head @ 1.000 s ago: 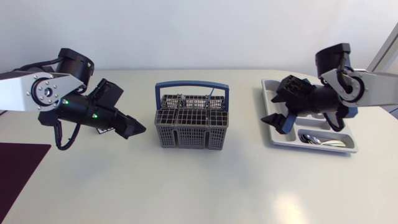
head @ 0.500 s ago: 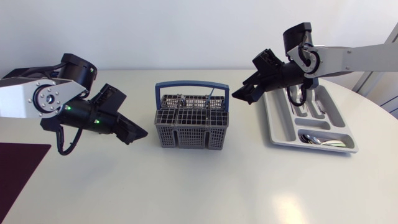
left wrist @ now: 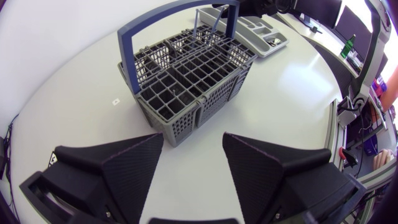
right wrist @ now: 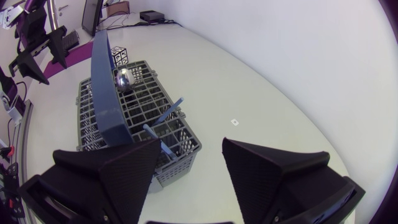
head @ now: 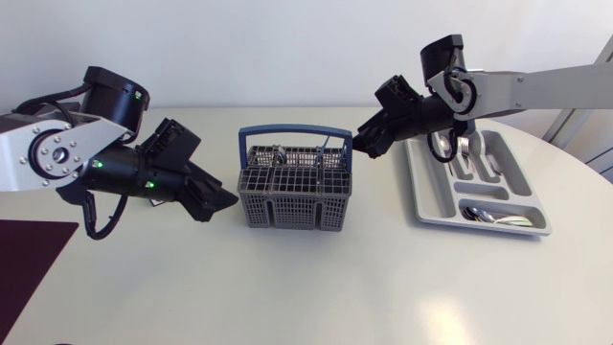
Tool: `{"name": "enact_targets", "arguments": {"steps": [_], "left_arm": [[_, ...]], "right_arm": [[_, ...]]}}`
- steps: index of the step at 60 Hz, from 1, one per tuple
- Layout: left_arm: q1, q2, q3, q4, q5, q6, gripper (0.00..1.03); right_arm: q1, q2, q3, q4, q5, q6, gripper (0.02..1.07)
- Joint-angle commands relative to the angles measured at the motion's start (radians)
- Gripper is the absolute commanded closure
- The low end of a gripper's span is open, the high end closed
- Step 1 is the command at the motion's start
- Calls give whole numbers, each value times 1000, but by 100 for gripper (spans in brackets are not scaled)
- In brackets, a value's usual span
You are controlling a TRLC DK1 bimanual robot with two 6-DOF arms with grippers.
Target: Transfer all utensils from the basket to the drawer tray.
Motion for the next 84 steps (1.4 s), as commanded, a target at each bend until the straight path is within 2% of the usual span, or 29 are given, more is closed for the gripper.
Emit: {"name": "enact_targets", "arguments": {"steps": [1, 13, 27, 44, 60, 72, 78, 84], "left_arm": [[-7, -20, -24, 3, 0, 9, 36], [-3, -12, -62, 35, -34, 17, 36], [11, 54, -97, 103, -83, 35, 36], [68, 112, -79, 138, -84, 49, 36], [92, 61, -90, 124, -83, 57, 36], [88, -2, -88, 101, -84, 57, 36], [83, -17, -85, 90, -84, 57, 36], [77, -29, -74, 77, -84, 57, 36]], "right_arm": [[-1, 17, 16, 5, -27, 10, 43], [-9, 15, -1, -46, -58, -44, 43], [26, -60, -107, -59, -58, -61, 43], [98, -180, -251, -61, -48, -55, 43], [143, -184, -257, -35, -22, -58, 44], [176, -140, -225, -12, -5, -61, 71], [190, -129, -220, -4, 34, -59, 94], [189, -129, -222, -9, 47, -55, 96]]}}
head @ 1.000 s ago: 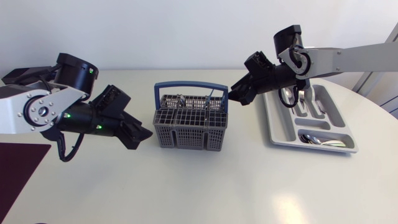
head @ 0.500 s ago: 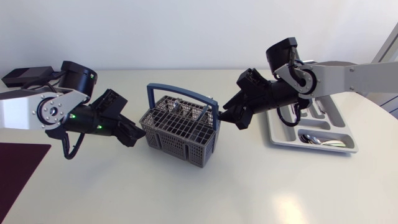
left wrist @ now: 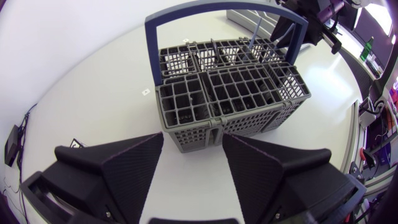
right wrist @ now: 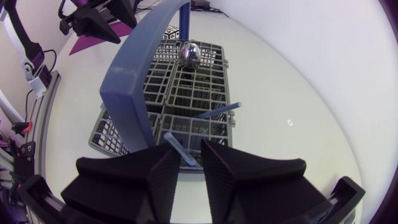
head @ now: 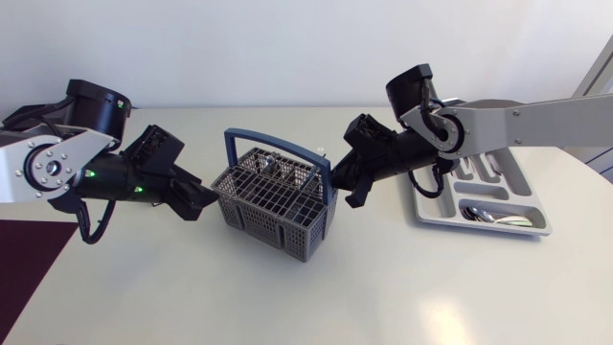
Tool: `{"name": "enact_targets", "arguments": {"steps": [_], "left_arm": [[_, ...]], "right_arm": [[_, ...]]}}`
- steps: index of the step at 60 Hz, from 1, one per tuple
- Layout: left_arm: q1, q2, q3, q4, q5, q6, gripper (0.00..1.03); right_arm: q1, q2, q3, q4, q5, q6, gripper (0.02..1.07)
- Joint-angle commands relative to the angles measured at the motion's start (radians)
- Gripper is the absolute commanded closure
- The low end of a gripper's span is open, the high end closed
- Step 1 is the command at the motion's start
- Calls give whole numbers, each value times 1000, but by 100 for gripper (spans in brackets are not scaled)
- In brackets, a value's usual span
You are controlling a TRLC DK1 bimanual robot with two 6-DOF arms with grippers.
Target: Transfer all utensils from the basket to the drawer tray.
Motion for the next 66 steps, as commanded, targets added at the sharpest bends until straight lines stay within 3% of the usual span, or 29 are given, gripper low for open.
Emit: {"name": "enact_targets", "arguments": {"steps": [1, 23, 51, 66], "left_arm": [[-8, -21, -4, -18, -5, 22, 36], [-46, -45, 10, -40, -6, 15, 36], [-94, -67, 1, -48, -34, 12, 36], [-102, -70, -2, -45, -34, 13, 36]], "right_arm": [[5, 16, 14, 5, 14, -9, 97], [0, -71, 23, -52, 23, -3, 101], [5, -269, 135, -255, 44, 26, 101], [-167, -321, 243, -413, -29, 25, 101]]}}
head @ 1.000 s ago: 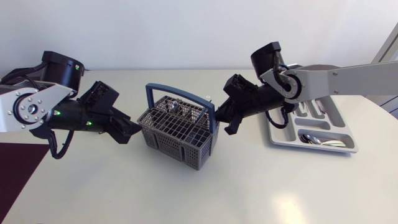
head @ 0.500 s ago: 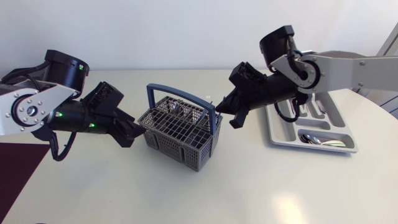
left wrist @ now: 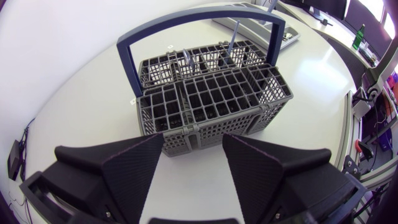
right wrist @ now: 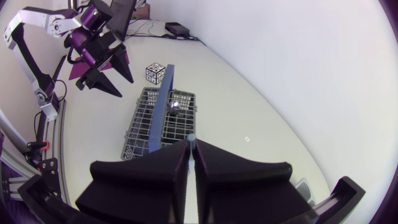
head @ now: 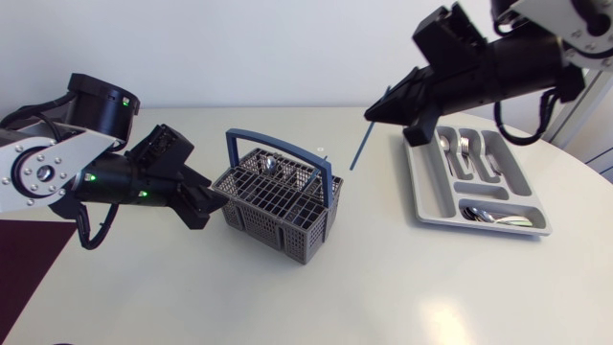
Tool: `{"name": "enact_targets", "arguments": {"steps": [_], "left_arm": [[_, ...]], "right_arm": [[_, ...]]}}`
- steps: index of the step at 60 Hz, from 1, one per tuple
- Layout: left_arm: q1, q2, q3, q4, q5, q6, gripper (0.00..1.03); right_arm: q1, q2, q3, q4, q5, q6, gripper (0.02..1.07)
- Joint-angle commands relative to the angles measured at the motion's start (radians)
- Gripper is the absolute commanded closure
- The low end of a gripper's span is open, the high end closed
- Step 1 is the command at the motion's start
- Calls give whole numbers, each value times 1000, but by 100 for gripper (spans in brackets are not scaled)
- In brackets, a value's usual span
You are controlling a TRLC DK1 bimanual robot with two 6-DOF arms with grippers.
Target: Transfer all utensils from the basket to the drawer tray.
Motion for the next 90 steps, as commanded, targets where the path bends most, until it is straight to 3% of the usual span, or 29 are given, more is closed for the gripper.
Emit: {"name": "enact_targets", "arguments": {"steps": [1, 13, 31, 55, 74, 77, 84, 90], "left_arm": [[-10, -11, -2, -6, -8, 14, 36], [-18, -11, -10, -1, -8, 14, 36], [-27, -12, -16, 1, -8, 12, 36], [-25, -15, -25, 1, -8, 14, 36], [-25, -14, -31, 5, -8, 14, 36], [-25, -14, -31, 4, -8, 14, 36], [-22, -15, -31, 4, -8, 14, 36], [-22, -19, -36, 4, -9, 15, 36]], "right_arm": [[-86, -9, 46, -48, -27, 15, 101], [-265, 63, 103, -131, -35, 21, 101], [-442, 313, 179, -147, -29, 105, 101], [-477, 600, 380, -323, 31, 130, 101], [-475, 774, 471, -332, 63, 153, 101], [-475, 793, 477, -312, 63, 165, 96], [-469, 828, 491, -255, 91, 199, 67], [-471, 871, 525, -229, 111, 226, 64]]}}
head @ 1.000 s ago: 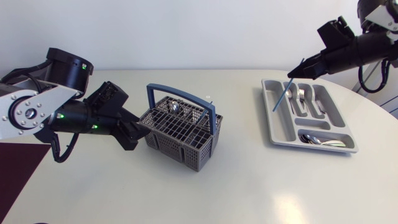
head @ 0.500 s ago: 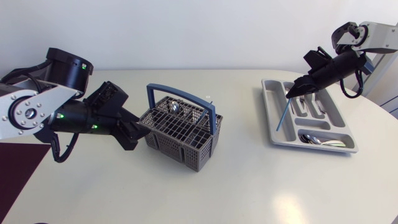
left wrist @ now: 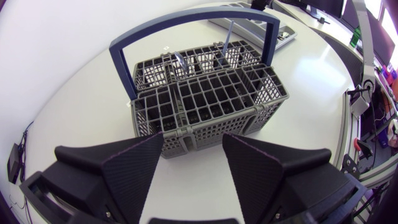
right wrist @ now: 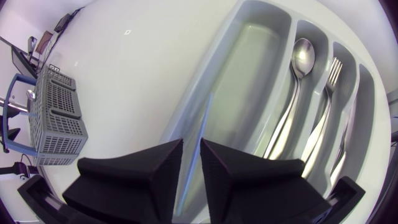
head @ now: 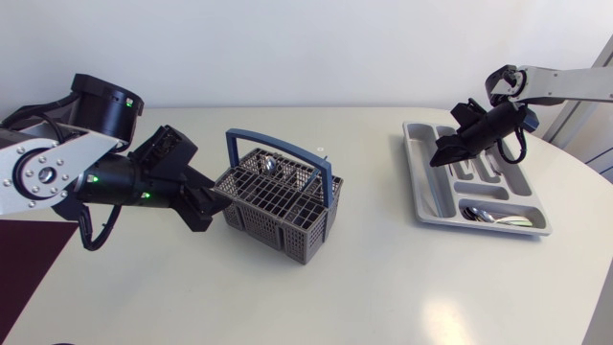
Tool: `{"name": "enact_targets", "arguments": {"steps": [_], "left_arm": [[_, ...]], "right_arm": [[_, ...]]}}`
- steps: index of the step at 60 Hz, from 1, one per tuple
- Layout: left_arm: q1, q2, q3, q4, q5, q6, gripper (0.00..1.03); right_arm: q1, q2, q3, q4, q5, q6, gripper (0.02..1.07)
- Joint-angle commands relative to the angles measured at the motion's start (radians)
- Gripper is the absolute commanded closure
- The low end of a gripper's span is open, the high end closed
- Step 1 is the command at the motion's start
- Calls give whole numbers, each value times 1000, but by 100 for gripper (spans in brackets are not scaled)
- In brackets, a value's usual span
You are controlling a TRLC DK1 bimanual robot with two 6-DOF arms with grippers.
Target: Transfer all utensils from the basket to the drawer tray.
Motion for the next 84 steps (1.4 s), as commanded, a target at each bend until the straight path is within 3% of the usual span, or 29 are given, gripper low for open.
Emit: {"name": "enact_targets", "arguments": {"steps": [1, 9, 36, 50, 56, 84], "left_arm": [[-3, -17, -35, 2, -8, 14, 36], [8, -20, -41, 4, -9, 21, 36], [111, 118, -72, 126, -49, 4, 39], [147, 211, -44, 151, -58, -28, 44], [155, 262, -24, 172, -58, -37, 44], [141, 441, 160, 189, -49, -97, 44]], "right_arm": [[3, 58, 43, 14, 9, 42, 63], [12, 47, 29, 42, 26, 52, 36], [262, -267, -316, 262, 26, 30, 36], [387, -246, -330, 316, 19, 55, 83], [416, -224, -324, 324, 0, 69, 97], [500, -255, -409, 220, -144, 41, 99]]}}
